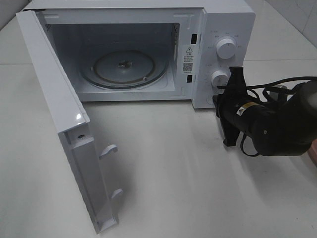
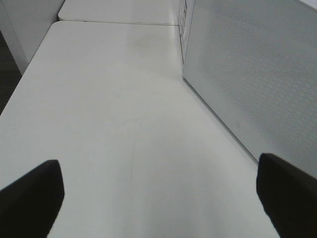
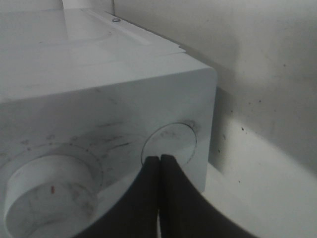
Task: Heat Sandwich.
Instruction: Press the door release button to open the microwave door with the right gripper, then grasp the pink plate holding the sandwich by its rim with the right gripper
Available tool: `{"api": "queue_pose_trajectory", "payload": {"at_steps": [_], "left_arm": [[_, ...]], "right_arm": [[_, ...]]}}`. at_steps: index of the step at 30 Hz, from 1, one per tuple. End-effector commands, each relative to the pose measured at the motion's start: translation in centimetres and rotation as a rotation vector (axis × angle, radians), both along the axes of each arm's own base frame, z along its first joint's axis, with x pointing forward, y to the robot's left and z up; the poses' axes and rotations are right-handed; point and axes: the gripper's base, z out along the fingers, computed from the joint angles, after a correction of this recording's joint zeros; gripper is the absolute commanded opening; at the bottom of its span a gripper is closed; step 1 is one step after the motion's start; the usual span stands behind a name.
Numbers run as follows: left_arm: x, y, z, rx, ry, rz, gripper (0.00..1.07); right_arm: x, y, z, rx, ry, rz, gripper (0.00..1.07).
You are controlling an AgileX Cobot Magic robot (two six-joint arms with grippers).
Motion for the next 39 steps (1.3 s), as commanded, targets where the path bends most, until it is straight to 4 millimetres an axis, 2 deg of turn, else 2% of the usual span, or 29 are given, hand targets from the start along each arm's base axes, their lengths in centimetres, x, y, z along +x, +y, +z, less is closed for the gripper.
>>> {"api": "queue_pose_trajectory", "payload": {"at_steps": [1, 11, 17, 29, 33, 35, 37, 39], "left_arm": [[-0.4, 0.0, 0.0, 0.000, -0.035, 0.003, 1.03], [-0.4, 0.0, 0.0, 0.000, -0.035, 0.003, 1.03], [-0.4, 0.0, 0.0, 0.000, -0.035, 0.003, 1.03], [-0.4, 0.0, 0.0, 0.000, -0.035, 0.003, 1.03], [-0.4, 0.0, 0.0, 0.000, -0.035, 0.003, 1.03], [-0.4, 0.0, 0.0, 0.000, -0.035, 0.003, 1.03], [-0.4, 0.0, 0.0, 0.000, -0.035, 0.003, 1.03], [-0.4, 0.0, 0.0, 0.000, -0.035, 0.003, 1.03]], "right_arm": [[-0.8, -0.4, 0.8, -0.006, -0.016, 0.024, 0.00], [-4.4, -1.5, 1.9, -0.032, 0.019, 0.076, 0.01], [-6.7, -2.1, 2.6, -0.059, 0.116, 0.124, 0.02], [-8.4, -2.0, 5.2, -0.186, 0.181, 0.278, 0.04], [-8.6, -2.0, 6.0, -0.327, 0.213, 0.383, 0.05], [-8.9, -1.9, 6.3, -0.464, 0.261, 0.502, 0.06], [-8.9, -1.9, 6.5, -0.505, 0.267, 0.540, 0.07], [-8.9, -1.7, 6.8, -0.647, 0.297, 0.683, 0.07]]}}
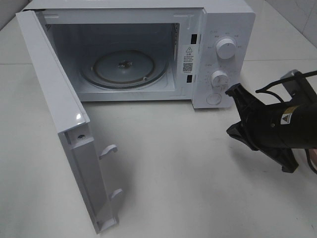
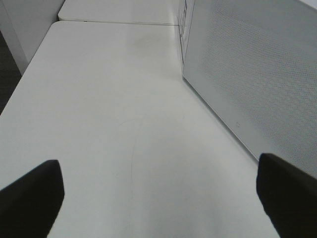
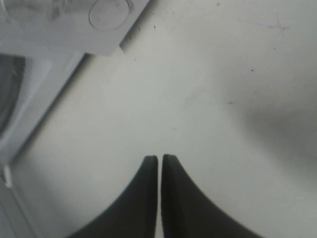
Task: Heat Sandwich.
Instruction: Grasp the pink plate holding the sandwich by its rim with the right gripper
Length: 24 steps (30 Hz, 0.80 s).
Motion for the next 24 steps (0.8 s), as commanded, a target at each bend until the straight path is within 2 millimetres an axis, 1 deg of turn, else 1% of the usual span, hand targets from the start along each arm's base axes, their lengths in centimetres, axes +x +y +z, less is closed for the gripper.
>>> {"api": "queue_pose_trajectory", "payload": {"at_steps": [1, 2, 3, 4, 6, 7, 8, 11, 12, 13, 18, 21, 24], "left_arm": [[-0.4, 0.0, 0.0, 0.000, -0.035, 0.003, 1.03], [-0.4, 0.0, 0.0, 0.000, -0.035, 0.003, 1.03], [-0.4, 0.0, 0.0, 0.000, -0.035, 0.003, 1.03], [-0.4, 0.0, 0.0, 0.000, -0.035, 0.003, 1.03], [-0.4, 0.0, 0.0, 0.000, -0.035, 0.003, 1.03], [-0.4, 0.0, 0.0, 0.000, -0.035, 0.003, 1.03], [-0.4, 0.0, 0.0, 0.000, -0.035, 0.003, 1.03], [-0.4, 0.0, 0.0, 0.000, -0.035, 0.003, 1.03], [-0.4, 0.0, 0.0, 0.000, -0.035, 0.003, 1.03], [-0.4, 0.0, 0.0, 0.000, -0.035, 0.003, 1.03], [-0.4, 0.0, 0.0, 0.000, -0.035, 0.003, 1.03], [-0.4, 0.0, 0.0, 0.000, -0.035, 0.003, 1.03], [-0.4, 0.0, 0.0, 0.000, -0.035, 0.003, 1.03]], "right_arm": [[-0.1, 0.0, 0.6, -0.169, 0.038, 0.202, 0.08], [-0.1, 0.0, 0.6, -0.169, 0.038, 0.202, 0.08], [-0.1, 0.1, 0.6, -0.210, 0.053, 0.258, 0.08], [0.0, 0.2, 0.9, -0.283, 0.072, 0.369, 0.08], [0.1, 0.4, 1.3, -0.340, 0.084, 0.465, 0.08], [0.1, 0.4, 1.3, -0.340, 0.084, 0.465, 0.08], [0.3, 0.5, 1.7, -0.390, 0.098, 0.556, 0.09], [0.3, 0.5, 2.2, -0.472, 0.114, 0.697, 0.10], [0.3, 0.5, 2.2, -0.472, 0.114, 0.697, 0.10], [0.2, 0.4, 2.4, -0.526, 0.134, 0.787, 0.10], [0.3, 0.0, 2.8, -0.622, 0.174, 0.905, 0.12], [0.2, -0.2, 3.1, -0.653, 0.209, 0.931, 0.12], [0.3, -0.5, 3.7, -0.695, 0.273, 0.966, 0.13]]}}
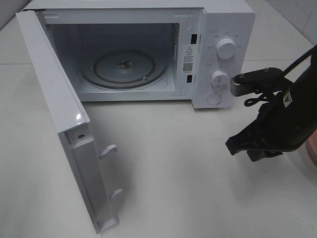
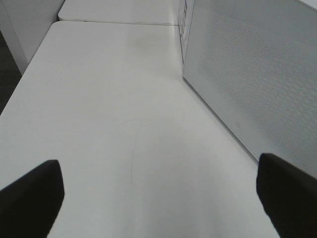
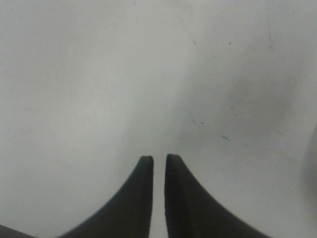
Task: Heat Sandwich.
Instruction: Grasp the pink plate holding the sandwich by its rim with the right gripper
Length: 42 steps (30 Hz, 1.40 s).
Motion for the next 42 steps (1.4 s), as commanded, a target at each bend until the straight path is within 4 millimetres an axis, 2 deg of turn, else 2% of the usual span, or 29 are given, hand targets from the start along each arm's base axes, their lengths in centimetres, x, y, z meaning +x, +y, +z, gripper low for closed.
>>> {"api": "queue_pose_trajectory", "payload": {"at_steps": [1, 10, 14, 15, 16, 18, 19, 20, 23, 26, 28, 35, 42], "left_arm": [[-0.4, 0.0, 0.0, 0.000, -0.035, 0.003, 1.03], [-0.4, 0.0, 0.0, 0.000, -0.035, 0.003, 1.03], [-0.4, 0.0, 0.0, 0.000, -0.035, 0.003, 1.03], [-0.4, 0.0, 0.0, 0.000, -0.035, 0.003, 1.03], [-0.4, 0.0, 0.0, 0.000, -0.035, 0.003, 1.03], [-0.4, 0.0, 0.0, 0.000, -0.035, 0.003, 1.03], [-0.4, 0.0, 0.0, 0.000, -0.035, 0.003, 1.03], [-0.4, 0.0, 0.0, 0.000, -0.035, 0.003, 1.03], [-0.4, 0.0, 0.0, 0.000, -0.035, 0.003, 1.03], [-0.4, 0.0, 0.0, 0.000, -0.035, 0.003, 1.03], [-0.4, 0.0, 0.0, 0.000, -0.035, 0.003, 1.03], [-0.4, 0.0, 0.0, 0.000, -0.035, 0.003, 1.03], [-0.4, 0.0, 0.0, 0.000, -0.035, 0.003, 1.03]], "right_arm": [[0.0, -0.5, 0.7, -0.062, 0.042, 0.027, 0.14], [0.5, -1.9, 2.3, -0.118, 0.128, -0.013, 0.20], [1.3, -3.4, 3.0, -0.120, 0.131, -0.052, 0.38], [1.3, -3.4, 3.0, -0.120, 0.131, -0.052, 0.38], [1.5, -3.9, 3.1, -0.120, 0.124, -0.053, 0.51], [1.6, -4.6, 3.2, -0.122, 0.122, -0.047, 0.64], [1.8, -5.2, 3.2, -0.124, 0.120, -0.060, 0.78], [1.8, -5.2, 3.2, -0.124, 0.120, -0.060, 0.78], [2.2, -6.7, 3.2, -0.153, 0.101, -0.089, 0.93], [2.3, -7.4, 3.2, -0.168, 0.096, -0.102, 0.97], [2.5, -8.4, 3.2, -0.169, 0.088, -0.148, 0.95], [2.9, -9.9, 3.1, -0.159, 0.065, -0.205, 0.93], [3.5, -11.4, 1.9, -0.160, 0.093, -0.255, 0.92]]}}
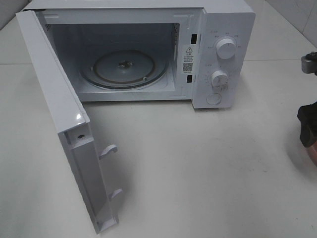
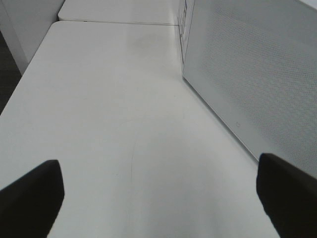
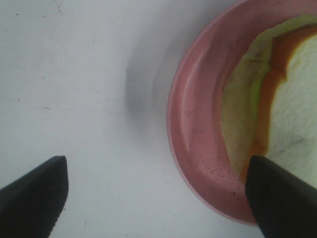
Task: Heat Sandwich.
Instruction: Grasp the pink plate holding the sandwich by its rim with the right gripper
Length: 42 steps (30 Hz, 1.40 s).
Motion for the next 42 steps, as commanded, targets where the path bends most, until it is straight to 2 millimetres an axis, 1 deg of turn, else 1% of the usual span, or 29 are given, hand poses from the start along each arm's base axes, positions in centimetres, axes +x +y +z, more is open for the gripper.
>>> {"api": "queue_pose_trajectory", "payload": {"at_steps": [1, 4, 5, 7, 9, 11, 13, 14, 16, 18, 19, 23, 27, 33, 37, 38, 42], "left_arm": [[-0.4, 0.0, 0.0, 0.000, -0.035, 0.003, 1.03], [-0.4, 0.0, 0.0, 0.000, -0.035, 0.003, 1.03], [-0.4, 0.0, 0.0, 0.000, -0.035, 0.003, 1.03], [-0.4, 0.0, 0.0, 0.000, -0.035, 0.003, 1.03], [-0.4, 0.0, 0.0, 0.000, -0.035, 0.003, 1.03], [-0.4, 0.0, 0.0, 0.000, -0.035, 0.003, 1.03], [-0.4, 0.0, 0.0, 0.000, -0.035, 0.003, 1.03], [-0.4, 0.0, 0.0, 0.000, -0.035, 0.003, 1.03], [-0.4, 0.0, 0.0, 0.000, -0.035, 0.003, 1.03], [-0.4, 0.0, 0.0, 0.000, -0.035, 0.003, 1.03], [-0.4, 0.0, 0.0, 0.000, -0.035, 0.003, 1.03], [-0.4, 0.0, 0.0, 0.000, -0.035, 0.003, 1.03], [-0.4, 0.0, 0.0, 0.000, -0.035, 0.003, 1.03], [-0.4, 0.0, 0.0, 0.000, -0.035, 0.003, 1.03], [-0.4, 0.0, 0.0, 0.000, -0.035, 0.003, 1.03], [-0.4, 0.0, 0.0, 0.000, -0.035, 0.003, 1.03], [-0.4, 0.0, 0.0, 0.000, -0.035, 0.003, 1.03]], "right_arm": [[0.5, -0.8, -0.6, -0.006, 0.001, -0.026, 0.91], [1.2, -1.5, -1.6, 0.002, -0.012, -0.075, 0.90], [1.2, -1.5, -1.6, 0.002, -0.012, -0.075, 0.90], [1.4, -1.5, -2.2, 0.005, -0.004, -0.080, 0.90], [1.9, -1.5, -3.2, 0.007, 0.009, -0.078, 0.89], [2.0, -1.5, -3.5, 0.009, 0.010, -0.083, 0.89], [2.4, -1.5, -4.7, 0.013, 0.024, -0.087, 0.88], [2.4, -1.5, -4.7, 0.013, 0.024, -0.087, 0.88], [2.8, -1.5, -5.8, 0.017, 0.033, -0.088, 0.88], [3.1, -1.5, -6.5, 0.017, 0.035, -0.089, 0.87], [3.1, -1.5, -6.5, 0.017, 0.035, -0.089, 0.87], [3.4, -1.6, -8.0, 0.001, 0.054, -0.094, 0.87], [3.5, -1.7, -8.5, -0.004, 0.058, -0.090, 0.86], [3.7, -1.7, -8.5, 0.001, 0.041, -0.089, 0.85], [3.7, -1.7, -9.1, 0.001, 0.058, -0.089, 0.84], [3.7, -1.7, -9.4, 0.001, 0.071, -0.089, 0.84], [3.7, -1.7, -9.7, 0.001, 0.080, -0.089, 0.83]]}}
